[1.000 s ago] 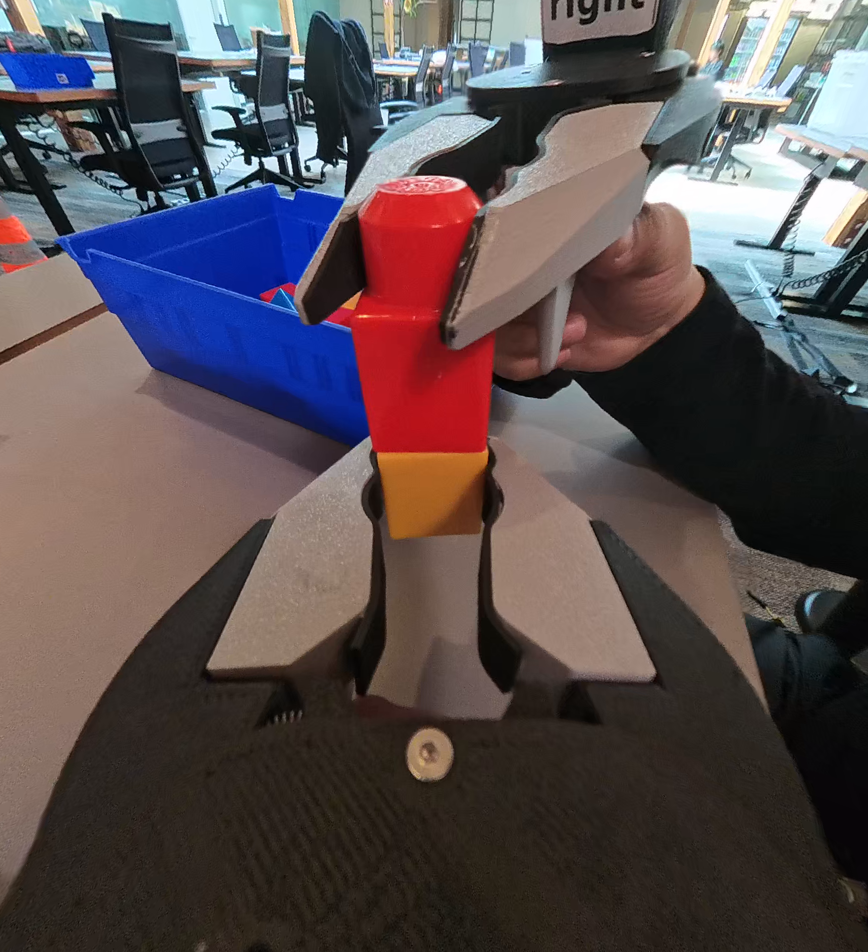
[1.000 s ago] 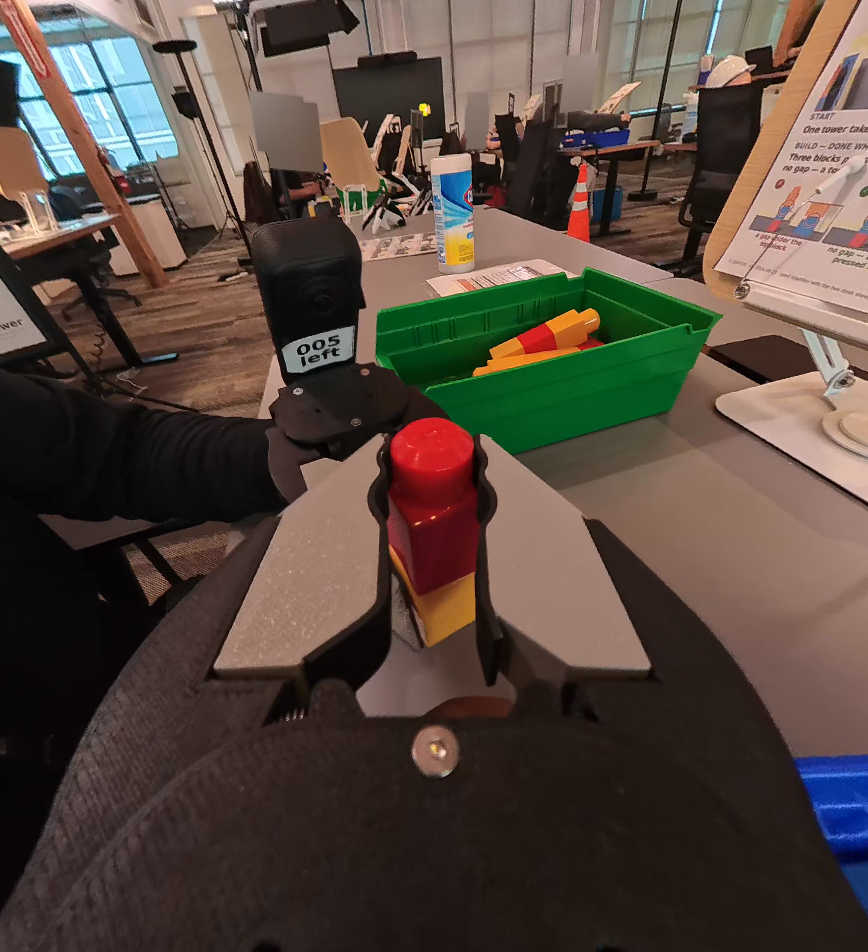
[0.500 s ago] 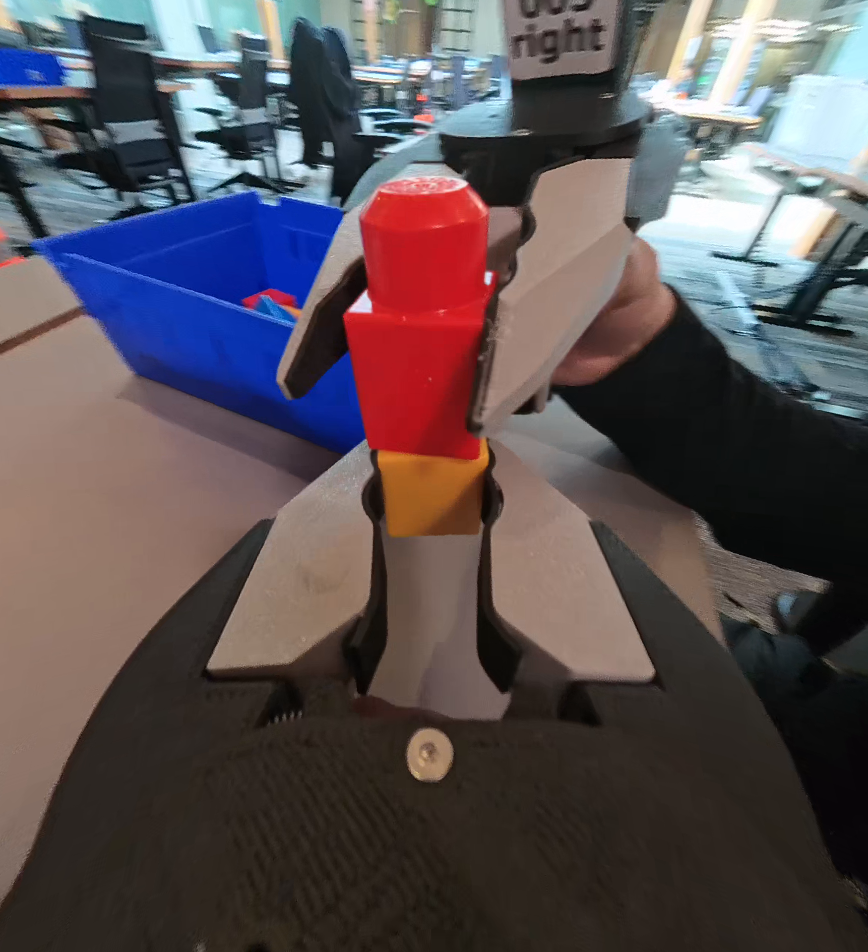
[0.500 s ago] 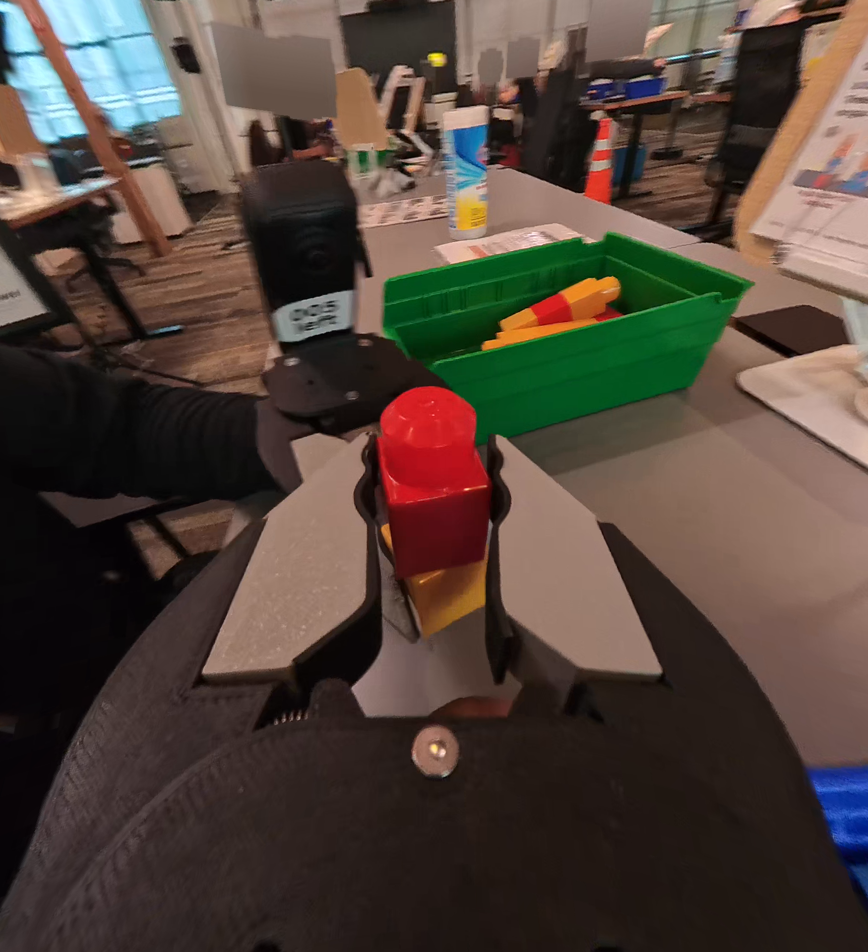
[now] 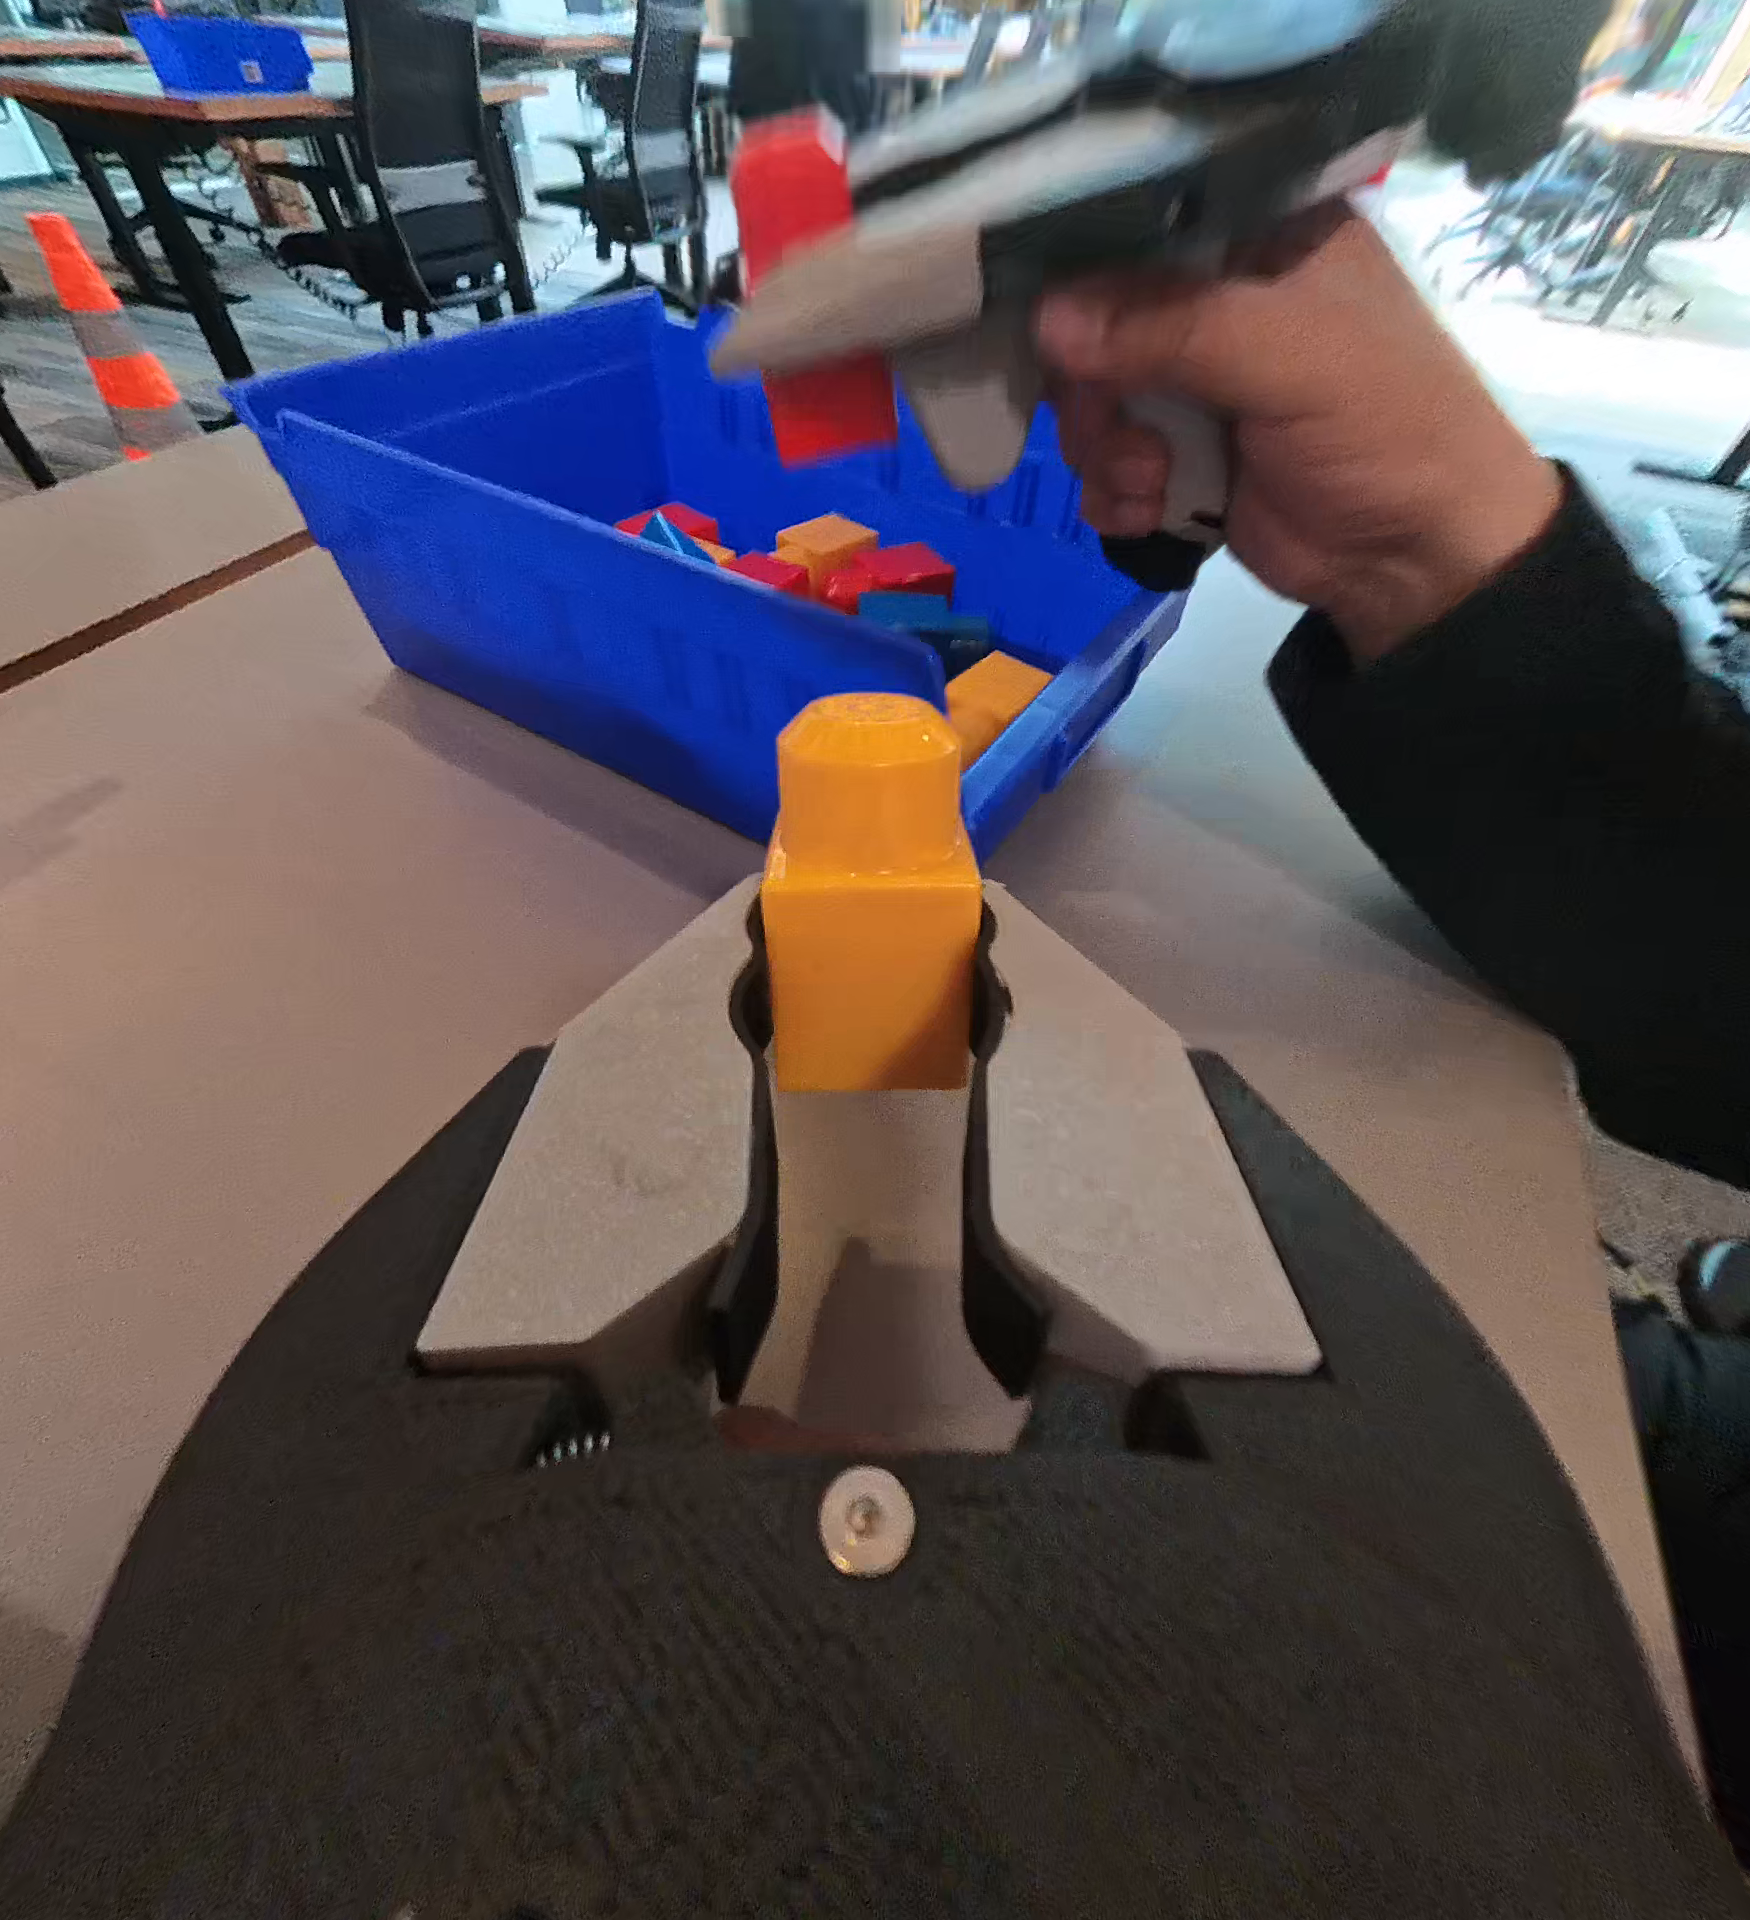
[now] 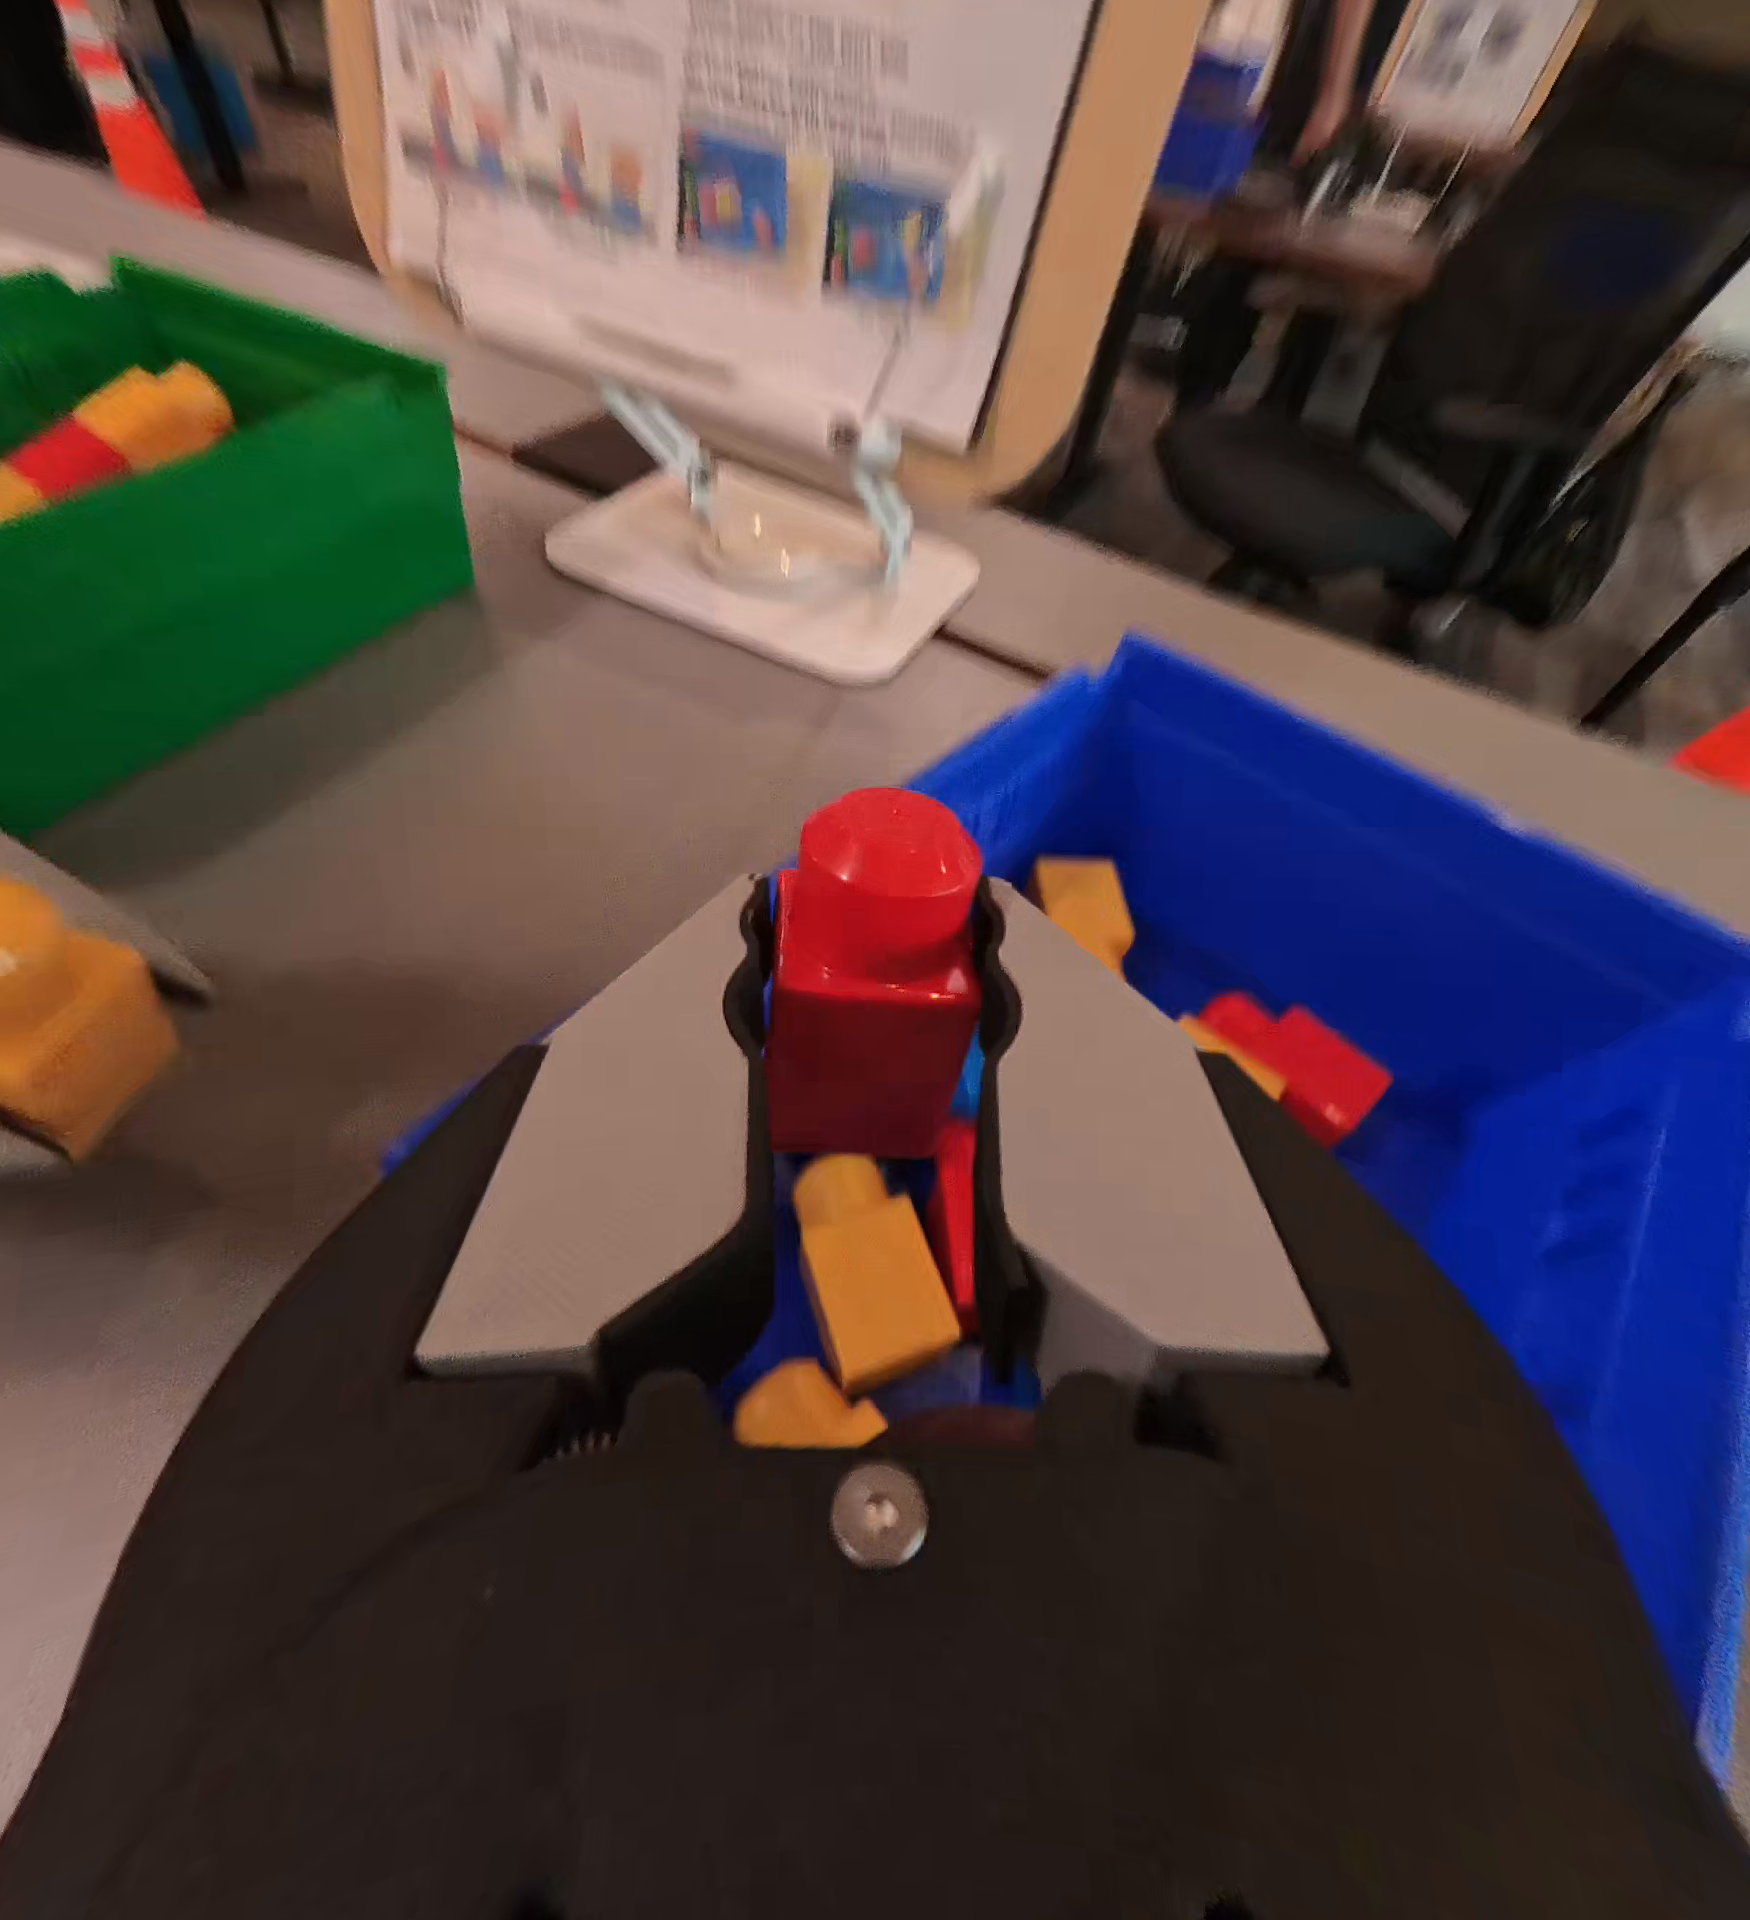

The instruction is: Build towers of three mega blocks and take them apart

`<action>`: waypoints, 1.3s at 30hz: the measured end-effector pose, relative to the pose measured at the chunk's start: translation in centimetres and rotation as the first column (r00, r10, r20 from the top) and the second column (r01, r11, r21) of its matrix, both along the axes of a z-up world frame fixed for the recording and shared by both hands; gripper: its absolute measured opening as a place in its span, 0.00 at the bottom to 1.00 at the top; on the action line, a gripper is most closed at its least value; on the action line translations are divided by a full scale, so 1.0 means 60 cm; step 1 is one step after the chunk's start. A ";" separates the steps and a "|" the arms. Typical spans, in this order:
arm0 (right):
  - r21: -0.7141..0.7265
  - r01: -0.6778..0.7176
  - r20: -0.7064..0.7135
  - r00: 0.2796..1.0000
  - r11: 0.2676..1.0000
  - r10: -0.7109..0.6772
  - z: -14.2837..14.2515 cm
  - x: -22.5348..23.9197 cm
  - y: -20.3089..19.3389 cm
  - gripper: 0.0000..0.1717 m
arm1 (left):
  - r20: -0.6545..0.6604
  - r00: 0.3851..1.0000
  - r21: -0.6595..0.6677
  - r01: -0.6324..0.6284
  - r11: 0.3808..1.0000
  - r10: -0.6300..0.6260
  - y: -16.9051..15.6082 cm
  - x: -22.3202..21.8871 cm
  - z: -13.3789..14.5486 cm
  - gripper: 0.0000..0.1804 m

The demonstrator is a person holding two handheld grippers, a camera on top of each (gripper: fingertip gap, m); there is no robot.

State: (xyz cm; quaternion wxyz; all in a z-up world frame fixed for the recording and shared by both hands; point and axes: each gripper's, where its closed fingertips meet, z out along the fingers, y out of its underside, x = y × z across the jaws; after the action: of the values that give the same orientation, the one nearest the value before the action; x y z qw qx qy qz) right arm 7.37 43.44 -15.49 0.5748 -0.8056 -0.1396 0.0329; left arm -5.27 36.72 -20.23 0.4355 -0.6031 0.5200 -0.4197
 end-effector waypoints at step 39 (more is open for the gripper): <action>0.049 0.063 0.042 0.997 0.997 -0.065 0.001 0.026 0.004 0.26 | 0.130 0.989 -0.142 -0.057 0.988 0.076 0.027 -0.051 0.060 0.23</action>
State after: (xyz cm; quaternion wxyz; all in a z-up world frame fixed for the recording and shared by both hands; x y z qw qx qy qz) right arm 8.92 43.71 -15.46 0.5915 -0.7962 -0.1271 -0.0064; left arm -8.31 38.33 -16.63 0.4409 -0.6190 0.4386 -0.4797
